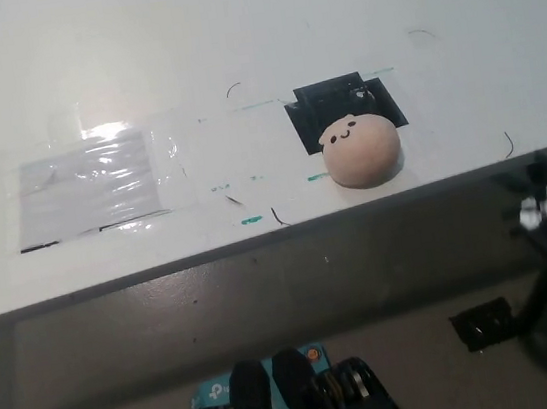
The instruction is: The robot uses its right hand to grab and squeeze a pink dumpling toy kept on the black mask on the desk
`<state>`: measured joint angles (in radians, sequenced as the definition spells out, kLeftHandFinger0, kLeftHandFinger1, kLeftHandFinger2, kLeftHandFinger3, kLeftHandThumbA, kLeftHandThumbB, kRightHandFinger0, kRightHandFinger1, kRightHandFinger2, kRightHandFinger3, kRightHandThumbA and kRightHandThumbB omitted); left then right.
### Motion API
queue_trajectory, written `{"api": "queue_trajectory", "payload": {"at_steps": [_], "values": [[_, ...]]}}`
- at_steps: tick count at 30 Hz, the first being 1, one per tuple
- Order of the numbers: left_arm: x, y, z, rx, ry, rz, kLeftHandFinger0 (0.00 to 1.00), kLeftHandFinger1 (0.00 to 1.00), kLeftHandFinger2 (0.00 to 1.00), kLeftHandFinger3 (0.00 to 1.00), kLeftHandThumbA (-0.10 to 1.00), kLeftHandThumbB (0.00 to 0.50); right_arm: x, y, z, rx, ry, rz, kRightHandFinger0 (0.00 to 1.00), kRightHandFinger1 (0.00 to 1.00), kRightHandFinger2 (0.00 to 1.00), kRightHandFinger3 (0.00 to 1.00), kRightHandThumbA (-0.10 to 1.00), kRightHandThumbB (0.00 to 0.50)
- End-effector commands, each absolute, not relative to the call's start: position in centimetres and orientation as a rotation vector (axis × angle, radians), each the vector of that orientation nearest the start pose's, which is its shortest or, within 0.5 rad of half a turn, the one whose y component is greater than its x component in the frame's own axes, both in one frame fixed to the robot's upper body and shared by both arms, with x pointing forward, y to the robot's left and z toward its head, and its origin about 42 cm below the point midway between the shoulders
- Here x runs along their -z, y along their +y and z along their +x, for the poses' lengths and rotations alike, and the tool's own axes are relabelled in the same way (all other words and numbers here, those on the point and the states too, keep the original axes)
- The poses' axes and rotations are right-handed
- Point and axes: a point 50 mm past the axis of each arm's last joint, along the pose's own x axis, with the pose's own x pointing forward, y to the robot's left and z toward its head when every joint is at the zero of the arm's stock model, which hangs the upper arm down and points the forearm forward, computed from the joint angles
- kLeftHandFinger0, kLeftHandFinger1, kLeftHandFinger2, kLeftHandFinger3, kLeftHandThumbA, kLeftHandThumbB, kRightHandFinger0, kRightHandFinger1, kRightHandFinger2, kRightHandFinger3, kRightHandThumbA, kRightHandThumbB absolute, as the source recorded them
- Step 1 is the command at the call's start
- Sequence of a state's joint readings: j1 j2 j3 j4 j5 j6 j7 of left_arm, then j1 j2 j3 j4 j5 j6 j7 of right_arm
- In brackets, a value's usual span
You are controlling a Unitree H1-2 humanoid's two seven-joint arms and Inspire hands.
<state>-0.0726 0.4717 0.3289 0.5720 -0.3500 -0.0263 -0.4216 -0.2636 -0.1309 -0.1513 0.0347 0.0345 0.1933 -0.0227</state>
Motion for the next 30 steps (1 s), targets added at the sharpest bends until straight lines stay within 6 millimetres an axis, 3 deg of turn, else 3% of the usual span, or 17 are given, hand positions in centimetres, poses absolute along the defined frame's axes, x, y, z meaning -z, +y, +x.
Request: {"api": "queue_trajectory", "payload": {"at_steps": [1,6,7,9,10,13,15,16,17,18,19,20,21,26,27,28,30], "values": [[-6.3,48.1,26.4,-0.065,0.229,-0.048,0.00,0.02,0.13,0.13,1.00,0.500,-22.6,-27.2,38.9,0.056,-0.221,-0.069,0.37,0.48,0.67,0.93,-0.04,0.116],[-6.2,48.1,26.7,-0.070,0.234,-0.046,0.00,0.01,0.10,0.12,1.00,0.500,-27.4,-26.3,41.0,0.007,-0.329,-0.099,0.37,0.46,0.69,0.94,0.09,0.143],[-6.3,48.1,26.6,-0.069,0.235,-0.046,0.00,0.01,0.10,0.11,1.00,0.500,-29.4,-25.6,42.1,-0.004,-0.369,-0.112,0.35,0.44,0.67,0.92,0.09,0.151],[-6.4,48.0,26.6,-0.068,0.235,-0.046,0.00,0.01,0.10,0.11,1.00,0.500,-30.0,-25.4,42.4,-0.007,-0.379,-0.118,0.33,0.44,0.66,0.91,0.09,0.151],[-6.4,48.0,26.7,-0.067,0.232,-0.051,0.00,0.01,0.10,0.11,1.00,0.500,-31.6,-24.2,43.5,-0.031,-0.412,-0.131,0.30,0.42,0.66,0.91,0.08,0.149],[-6.5,48.0,26.7,-0.070,0.236,-0.040,0.00,0.01,0.10,0.10,1.00,0.500,-32.3,-23.0,44.7,-0.076,-0.434,-0.151,0.29,0.43,0.67,0.93,0.09,0.152],[-6.6,48.1,26.8,-0.070,0.232,-0.035,0.00,0.02,0.10,0.13,1.00,0.500,-32.8,-22.3,45.5,-0.124,-0.435,-0.197,0.33,0.47,0.70,0.99,0.15,0.192],[-6.6,48.1,26.9,-0.069,0.233,-0.034,0.00,0.01,0.10,0.13,1.00,0.500,-33.0,-21.8,46.1,-0.167,-0.400,-0.213,0.41,0.55,0.78,1.00,0.22,0.265],[-6.6,48.1,26.9,-0.068,0.233,-0.034,0.00,0.01,0.10,0.13,1.00,0.500,-33.0,-21.8,46.1,-0.170,-0.396,-0.215,0.42,0.56,0.79,1.00,0.23,0.269],[-6.6,48.1,26.9,-0.066,0.233,-0.038,0.00,0.01,0.10,0.13,1.00,0.500,-33.3,-21.1,46.8,-0.256,-0.373,-0.285,0.56,0.72,0.90,1.00,0.30,0.362],[-6.6,48.1,26.9,-0.067,0.233,-0.038,0.00,0.01,0.10,0.12,1.00,0.500,-33.4,-20.9,47.0,-0.291,-0.360,-0.331,0.67,0.82,0.96,1.00,0.33,0.390],[-6.6,48.1,26.9,-0.067,0.234,-0.040,0.00,0.01,0.10,0.10,1.00,0.500,-33.5,-20.6,47.2,-0.321,-0.355,-0.366,0.87,0.97,1.00,1.00,0.38,0.421],[-6.6,48.1,26.9,-0.064,0.232,-0.042,0.00,0.02,0.10,0.10,1.00,0.500,-33.6,-20.1,47.5,-0.379,-0.340,-0.405,1.00,1.00,1.00,1.00,0.38,0.445],[-6.6,48.1,27.1,-0.061,0.225,-0.036,0.00,0.00,0.10,0.09,1.00,0.500,-33.2,-19.4,48.4,-0.479,-0.314,-0.492,1.00,1.00,1.00,1.00,0.42,0.487],[-6.8,48.0,27.1,-0.063,0.225,-0.036,0.00,0.00,0.09,0.08,1.00,0.500,-33.0,-19.0,48.7,-0.502,-0.289,-0.554,1.00,1.00,1.00,1.00,0.52,0.500],[-6.8,48.0,27.1,-0.063,0.225,-0.037,0.00,0.00,0.09,0.08,1.00,0.500,-33.0,-19.0,48.7,-0.507,-0.287,-0.564,1.00,1.00,1.00,1.00,0.52,0.500],[-6.9,48.0,27.1,-0.061,0.222,-0.032,0.00,0.01,0.10,0.08,1.00,0.500,-32.4,-18.6,48.7,-0.509,-0.252,-0.677,1.00,1.00,1.00,1.00,0.65,0.500]]}}
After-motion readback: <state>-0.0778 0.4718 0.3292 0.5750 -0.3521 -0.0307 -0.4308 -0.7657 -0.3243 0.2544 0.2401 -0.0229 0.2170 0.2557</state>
